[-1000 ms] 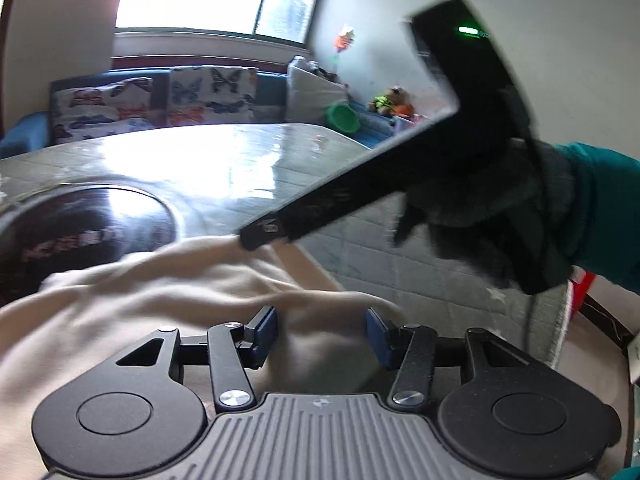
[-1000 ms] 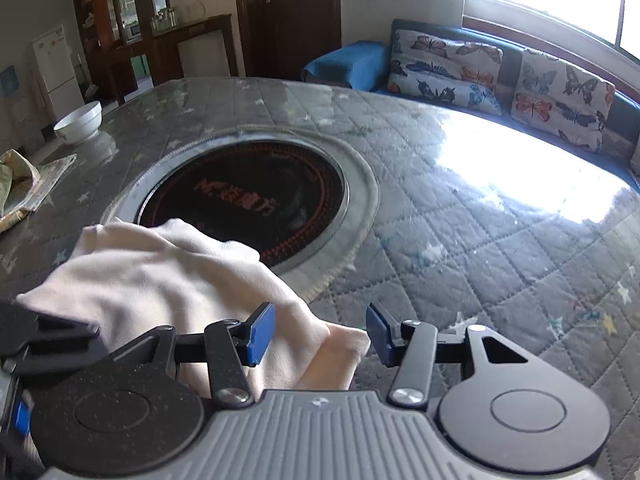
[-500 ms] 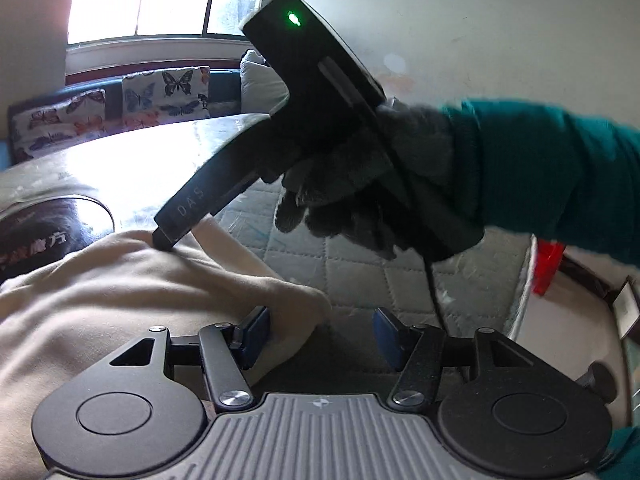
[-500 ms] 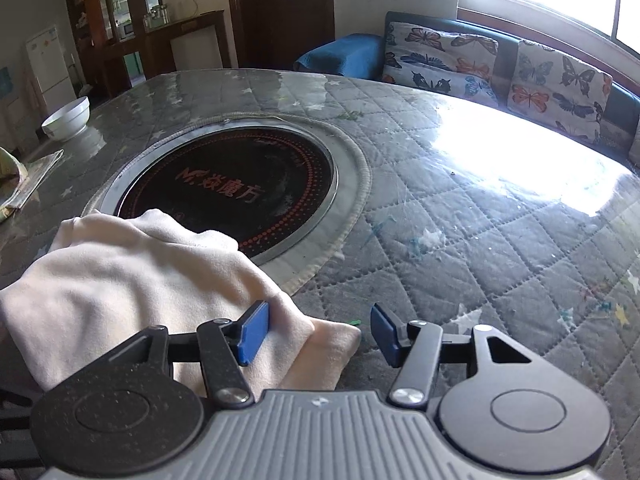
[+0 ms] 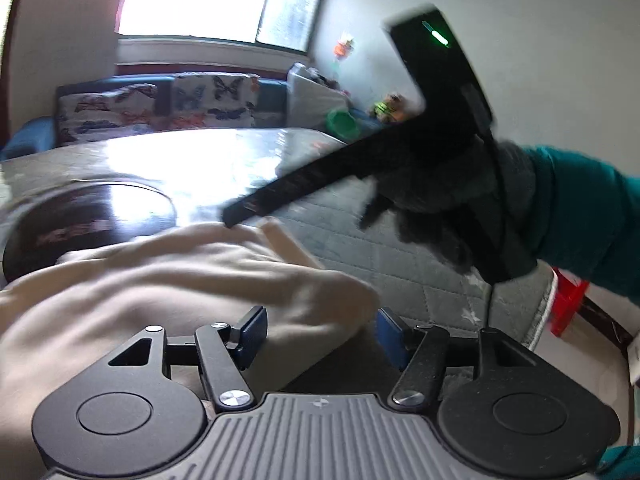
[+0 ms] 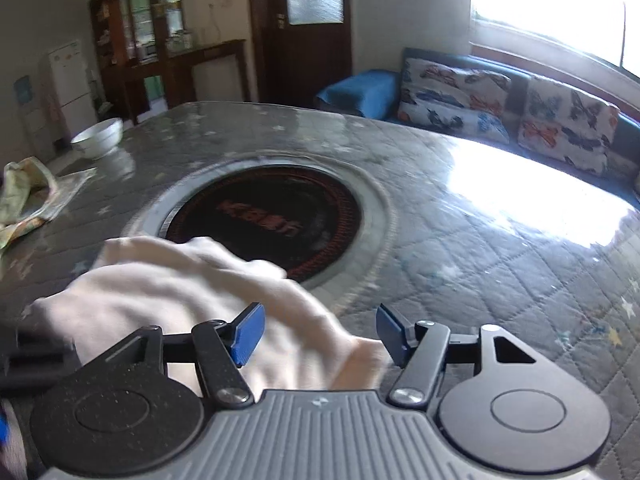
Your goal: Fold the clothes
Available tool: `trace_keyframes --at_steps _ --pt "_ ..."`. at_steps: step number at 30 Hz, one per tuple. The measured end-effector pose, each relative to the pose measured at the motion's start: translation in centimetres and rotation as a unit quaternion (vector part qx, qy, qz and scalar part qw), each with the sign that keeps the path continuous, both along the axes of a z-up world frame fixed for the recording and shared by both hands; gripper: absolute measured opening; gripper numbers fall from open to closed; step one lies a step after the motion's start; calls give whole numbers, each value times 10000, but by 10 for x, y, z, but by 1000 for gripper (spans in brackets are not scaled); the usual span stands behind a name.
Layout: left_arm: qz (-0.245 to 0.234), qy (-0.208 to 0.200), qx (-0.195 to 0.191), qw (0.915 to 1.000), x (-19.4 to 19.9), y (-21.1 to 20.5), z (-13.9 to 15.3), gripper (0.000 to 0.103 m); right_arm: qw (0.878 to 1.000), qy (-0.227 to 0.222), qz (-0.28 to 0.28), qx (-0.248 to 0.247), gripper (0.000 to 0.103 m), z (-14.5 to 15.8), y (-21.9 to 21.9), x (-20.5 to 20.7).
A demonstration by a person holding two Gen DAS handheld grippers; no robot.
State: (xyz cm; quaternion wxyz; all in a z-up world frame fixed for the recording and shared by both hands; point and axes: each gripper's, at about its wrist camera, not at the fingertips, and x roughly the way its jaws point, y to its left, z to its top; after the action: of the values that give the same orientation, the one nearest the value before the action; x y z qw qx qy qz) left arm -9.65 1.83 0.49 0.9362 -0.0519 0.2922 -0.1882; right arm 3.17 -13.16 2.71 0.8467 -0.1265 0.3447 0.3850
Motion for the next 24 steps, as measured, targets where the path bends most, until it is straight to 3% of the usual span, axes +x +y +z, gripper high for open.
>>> trace_keyframes --at_steps 9,15,24 --pt "1398 39 -142 9901 -37 78 6 64 9973 -227 696 -67 68 -4 29 -44" --pt "1577 340 -277 9865 -55 101 -8 64 9945 -148 1031 -148 68 -15 44 -70" --pt "1426 316 -169 9891 -58 105 -12 65 9922 -308 1162 -321 68 -28 35 -108"
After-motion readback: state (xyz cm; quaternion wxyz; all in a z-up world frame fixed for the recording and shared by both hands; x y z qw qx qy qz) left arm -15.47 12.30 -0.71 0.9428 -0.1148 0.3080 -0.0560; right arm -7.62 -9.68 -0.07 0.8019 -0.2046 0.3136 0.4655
